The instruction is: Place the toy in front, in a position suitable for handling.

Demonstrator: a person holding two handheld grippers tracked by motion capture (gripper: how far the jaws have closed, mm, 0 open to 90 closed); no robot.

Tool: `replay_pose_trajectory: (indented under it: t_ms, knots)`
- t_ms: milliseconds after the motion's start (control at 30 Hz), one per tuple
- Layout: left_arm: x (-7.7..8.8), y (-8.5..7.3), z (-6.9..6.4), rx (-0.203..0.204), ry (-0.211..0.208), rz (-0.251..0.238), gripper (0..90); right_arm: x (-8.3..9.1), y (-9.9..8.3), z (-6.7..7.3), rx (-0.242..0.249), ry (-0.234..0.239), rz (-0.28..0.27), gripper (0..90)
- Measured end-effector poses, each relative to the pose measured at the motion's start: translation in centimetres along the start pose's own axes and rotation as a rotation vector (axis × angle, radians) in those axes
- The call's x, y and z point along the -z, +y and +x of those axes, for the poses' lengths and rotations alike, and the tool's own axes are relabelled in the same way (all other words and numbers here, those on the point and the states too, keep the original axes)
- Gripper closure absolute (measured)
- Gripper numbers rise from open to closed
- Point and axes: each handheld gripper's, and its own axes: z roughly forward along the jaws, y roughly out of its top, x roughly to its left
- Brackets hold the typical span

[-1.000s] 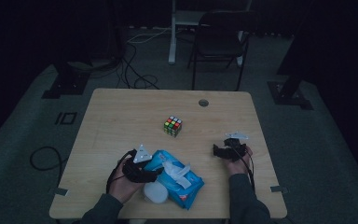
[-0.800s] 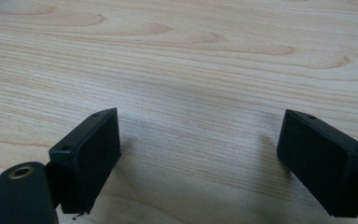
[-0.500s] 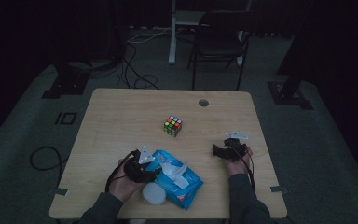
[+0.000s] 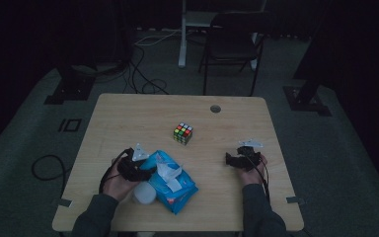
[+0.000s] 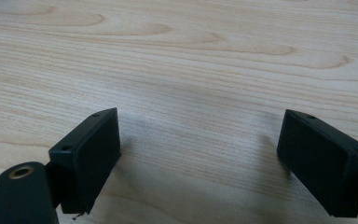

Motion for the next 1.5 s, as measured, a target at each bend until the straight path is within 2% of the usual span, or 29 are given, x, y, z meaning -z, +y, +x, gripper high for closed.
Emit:
replay_pose_trajectory:
  t_ms: [100, 267, 400, 500, 567, 633, 800, 933, 1100, 1167, 1233, 1300, 1333, 1367, 1400, 1467, 1500]
  knots:
    - [-0.2, 0.1, 1.6, 0.014, 0.021, 0.003, 44.3, 0.0, 0.0, 0.0, 0.0, 0.0, 0.0, 13.0]
    - [-0.9, 0.4, 4.2, 0.062, 0.084, -0.01, 44.2, 0.0, 0.0, 0.0, 0.0, 0.0, 0.0, 13.0]
    - [-0.7, 0.8, 4.9, 0.098, 0.111, -0.017, 43.6, 0.0, 0.0, 0.0, 0.0, 0.0, 0.0, 13.0]
    - [0.5, 1.3, 4.6, 0.123, 0.109, -0.073, 43.4, 0.0, 0.0, 0.0, 0.001, 0.001, 0.0, 13.0]
    - [1.2, 1.8, 4.0, 0.125, 0.096, -0.112, 43.1, 0.0, 0.0, 0.0, 0.001, 0.001, 0.001, 13.0]
    - [1.8, 2.4, 2.9, 0.099, 0.079, -0.145, 43.2, 0.0, 0.0, 0.0, 0.001, 0.0, 0.0, 13.0]
    - [2.2, 4.0, 0.1, 0.05, -0.016, -0.196, 43.8, 0.0, 0.0, 0.0, 0.001, 0.001, 0.001, 13.0]
    - [1.6, 5.1, -2.0, 0.002, -0.093, -0.186, 44.1, 0.0, 0.0, 0.0, 0.0, 0.002, 0.0, 13.0]
    - [0.4, 6.1, -5.0, -0.057, -0.158, -0.164, 46.3, 0.0, 0.0, 0.0, 0.0, 0.001, 0.001, 13.0]
    - [-0.4, 6.3, -6.3, -0.073, -0.188, -0.142, 47.1, 0.0, 0.0, 0.0, 0.0, 0.001, 0.001, 13.0]
    - [-1.2, 6.3, -7.3, -0.095, -0.2, -0.114, 48.3, 0.0, 0.0, 0.0, 0.0, 0.001, 0.001, 13.1]
    - [-2.3, 5.9, -8.1, -0.105, -0.196, -0.065, 50.1, 0.0, 0.0, 0.0, 0.001, 0.002, 0.0, 13.0]
    - [-3.1, 5.6, -8.6, -0.109, -0.198, -0.026, 51.1, 0.0, 0.0, 0.0, 0.001, 0.002, 0.001, 13.0]
    - [-3.4, 5.4, -8.7, -0.117, -0.196, -0.007, 55.8, 0.0, 0.0, 0.0, 0.003, 0.003, 0.0, 13.0]
    - [-4.0, 5.1, -9.1, -0.138, -0.175, 0.048, 58.5, 0.0, 0.0, 0.0, 0.003, 0.003, 0.0, 13.0]
    - [-4.3, 4.6, -9.5, -0.162, -0.13, 0.084, 63.0, 0.0, 0.0, 0.0, 0.004, 0.004, 0.0, 13.0]
    - [-4.3, 4.5, -9.6, -0.162, -0.118, 0.089, 66.1, 0.0, 0.0, 0.0, 0.004, 0.005, 0.001, 13.0]
